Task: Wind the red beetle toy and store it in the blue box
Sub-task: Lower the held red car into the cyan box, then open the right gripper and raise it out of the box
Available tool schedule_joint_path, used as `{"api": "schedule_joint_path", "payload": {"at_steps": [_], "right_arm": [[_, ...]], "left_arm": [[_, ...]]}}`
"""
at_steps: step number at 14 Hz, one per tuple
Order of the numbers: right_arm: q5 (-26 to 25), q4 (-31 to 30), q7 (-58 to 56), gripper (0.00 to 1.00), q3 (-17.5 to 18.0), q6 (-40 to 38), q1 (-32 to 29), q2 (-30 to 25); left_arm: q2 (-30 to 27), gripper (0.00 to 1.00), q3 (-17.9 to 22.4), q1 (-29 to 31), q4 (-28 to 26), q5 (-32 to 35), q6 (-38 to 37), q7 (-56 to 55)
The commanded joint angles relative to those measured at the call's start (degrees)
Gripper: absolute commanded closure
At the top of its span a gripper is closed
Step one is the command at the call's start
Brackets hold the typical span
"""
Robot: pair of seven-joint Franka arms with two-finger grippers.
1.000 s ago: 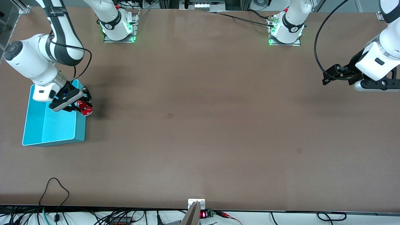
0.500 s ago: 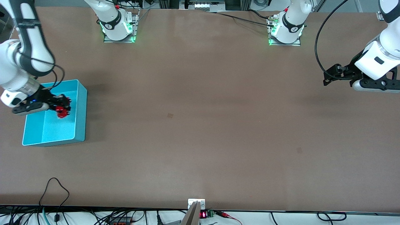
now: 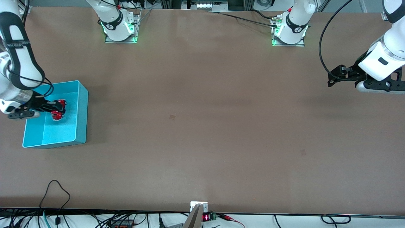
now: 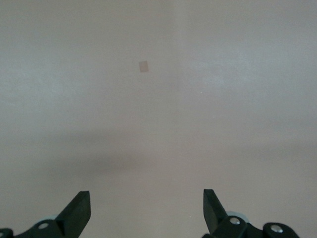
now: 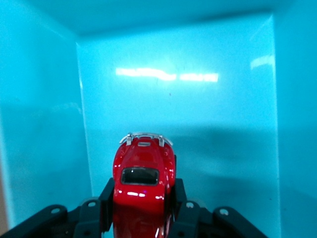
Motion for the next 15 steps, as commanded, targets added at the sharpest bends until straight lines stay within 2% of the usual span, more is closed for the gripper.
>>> {"api": "schedule_joint_path", "payload": {"at_steps": [1, 4, 6, 7, 8, 9, 12, 14, 15], "right_arm": [[-2.5, 1.6, 0.5, 0.79, 0.8, 1.8, -1.4, 4.6], [-5.9, 1.6, 0.6, 0.78, 0.8, 4.8, -1.4, 6.0], [-6.2, 1.6, 0.6, 0.68, 0.8, 6.6, -1.4, 7.6], [-6.2, 1.6, 0.4, 0.59, 0.8, 7.9, -1.5, 7.9], [-6.2, 1.6, 0.6, 0.26, 0.8, 8.7, -1.4, 7.9], [-6.2, 1.6, 0.5, 0.0, 0.8, 8.7, -1.4, 7.5], [-5.4, 1.8, 0.9, 0.0, 1.0, 7.1, -1.3, 4.0], [-5.3, 4.5, 0.8, 0.0, 1.4, -0.5, -1.1, 1.5], [-5.1, 8.3, 1.2, 0.0, 1.7, -6.3, -0.8, 1.3]], "left_arm": [[0.4, 0.0, 0.3, -0.6, 1.2, 1.1, -0.2, 1.0], [0.4, 0.0, 0.3, -0.6, 1.2, 1.1, -0.5, 1.0], [0.4, 0.0, 0.3, -0.6, 1.2, 1.1, -0.7, 1.0], [0.4, 0.0, 0.3, -0.6, 1.2, 1.1, -0.7, 1.0], [0.4, 0.0, 0.3, -0.6, 1.2, 1.1, -0.7, 1.0], [0.4, 0.0, 0.3, -0.6, 1.2, 1.1, -0.7, 1.0], [0.4, 0.0, 0.3, -0.6, 1.2, 1.1, -0.8, 1.0], [0.4, 0.0, 0.3, -0.6, 1.2, 1.1, -0.9, 1.0], [0.4, 0.0, 0.3, -0.6, 1.2, 1.1, -0.9, 1.0]]}}
